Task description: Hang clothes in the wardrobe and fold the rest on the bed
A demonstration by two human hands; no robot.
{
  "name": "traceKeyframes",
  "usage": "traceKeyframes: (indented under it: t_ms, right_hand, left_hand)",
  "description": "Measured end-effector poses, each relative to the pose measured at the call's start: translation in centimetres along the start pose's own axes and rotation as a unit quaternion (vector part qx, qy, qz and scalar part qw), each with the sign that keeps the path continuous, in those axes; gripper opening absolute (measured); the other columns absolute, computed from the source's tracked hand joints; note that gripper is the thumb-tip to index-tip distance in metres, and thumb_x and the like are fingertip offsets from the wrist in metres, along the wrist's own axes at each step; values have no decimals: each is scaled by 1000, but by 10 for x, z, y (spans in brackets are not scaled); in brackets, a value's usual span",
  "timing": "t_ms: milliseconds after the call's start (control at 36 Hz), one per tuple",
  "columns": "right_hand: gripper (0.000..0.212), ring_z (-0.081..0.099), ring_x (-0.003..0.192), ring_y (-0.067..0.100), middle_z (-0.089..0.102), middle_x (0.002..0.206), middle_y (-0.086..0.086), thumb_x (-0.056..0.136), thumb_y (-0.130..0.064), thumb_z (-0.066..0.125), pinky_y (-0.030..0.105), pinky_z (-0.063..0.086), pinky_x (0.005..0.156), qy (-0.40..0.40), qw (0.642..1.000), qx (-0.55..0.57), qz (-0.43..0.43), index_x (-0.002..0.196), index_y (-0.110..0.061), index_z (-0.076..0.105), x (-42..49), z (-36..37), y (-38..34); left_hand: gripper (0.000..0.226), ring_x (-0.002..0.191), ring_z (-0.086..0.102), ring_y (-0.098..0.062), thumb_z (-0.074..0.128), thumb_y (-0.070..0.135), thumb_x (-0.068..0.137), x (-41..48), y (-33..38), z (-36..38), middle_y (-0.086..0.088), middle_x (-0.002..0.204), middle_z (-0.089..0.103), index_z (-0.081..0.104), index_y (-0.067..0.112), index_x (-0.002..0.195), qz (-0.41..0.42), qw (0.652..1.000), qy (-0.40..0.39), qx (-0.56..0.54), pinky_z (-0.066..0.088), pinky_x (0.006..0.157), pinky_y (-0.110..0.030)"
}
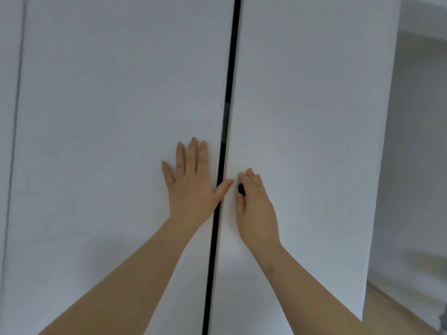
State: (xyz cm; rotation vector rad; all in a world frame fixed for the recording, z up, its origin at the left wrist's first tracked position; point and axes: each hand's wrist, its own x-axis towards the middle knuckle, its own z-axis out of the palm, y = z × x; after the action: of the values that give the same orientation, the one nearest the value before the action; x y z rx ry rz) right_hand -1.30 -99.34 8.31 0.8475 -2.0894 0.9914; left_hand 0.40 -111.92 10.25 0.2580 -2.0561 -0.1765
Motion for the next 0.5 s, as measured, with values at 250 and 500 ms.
traceKeyframes:
  t_ms: [250,500]
  right_hand:
    - [46,-2,145,4,5,158,-10,103,-16,27,10,9,105,-55,997,-44,-2,149,-21,22,26,16,13]
    - [61,-12,145,10,-9,158,-5,100,-11,35,18,2,111,-161,986,-42,-6,151,-16,3,36,13,23]
  left_hand:
    - [81,144,11,-35,25,61,87,16,-11,37,-11,156,16,21,8,148,38,997,29,54,7,110,-59]
    - [95,133,37,-41,76,51,66,7,-15,44,-15,146,40,38,9,141,58,986,-5,157,35,99,-61]
